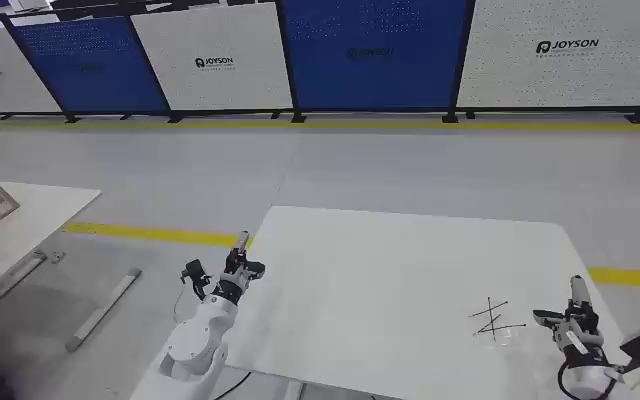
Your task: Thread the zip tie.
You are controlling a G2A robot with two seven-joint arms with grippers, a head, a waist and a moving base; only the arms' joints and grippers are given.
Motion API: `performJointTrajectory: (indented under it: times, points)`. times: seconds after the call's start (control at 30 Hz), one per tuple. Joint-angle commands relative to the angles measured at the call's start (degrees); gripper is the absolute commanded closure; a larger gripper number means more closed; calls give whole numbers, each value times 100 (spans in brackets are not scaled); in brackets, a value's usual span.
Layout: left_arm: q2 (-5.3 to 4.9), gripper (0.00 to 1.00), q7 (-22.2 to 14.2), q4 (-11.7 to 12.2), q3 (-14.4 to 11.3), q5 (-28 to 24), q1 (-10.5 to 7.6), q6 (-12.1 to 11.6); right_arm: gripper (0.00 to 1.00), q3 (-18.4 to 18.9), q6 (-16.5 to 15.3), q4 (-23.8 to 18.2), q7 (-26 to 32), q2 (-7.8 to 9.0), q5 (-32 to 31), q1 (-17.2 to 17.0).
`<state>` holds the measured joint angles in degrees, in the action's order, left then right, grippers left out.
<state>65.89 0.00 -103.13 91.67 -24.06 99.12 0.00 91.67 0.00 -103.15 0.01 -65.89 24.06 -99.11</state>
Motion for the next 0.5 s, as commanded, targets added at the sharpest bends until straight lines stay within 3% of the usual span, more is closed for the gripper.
performJointTrajectory:
  times: [0.0,0.23,0.37,0.47]
  points:
    - [0,0,0,0,0,0,0,0,0,57,4,-16,373,22,-48,25]
    - [0,0,0,0,0,0,0,0,0,909,359,90,2582,207,-45,188]
    - [0,0,0,0,0,0,0,0,0,1295,711,507,4235,374,-292,610]
    - [0,0,0,0,0,0,0,0,0,1320,757,581,4327,390,-333,687]
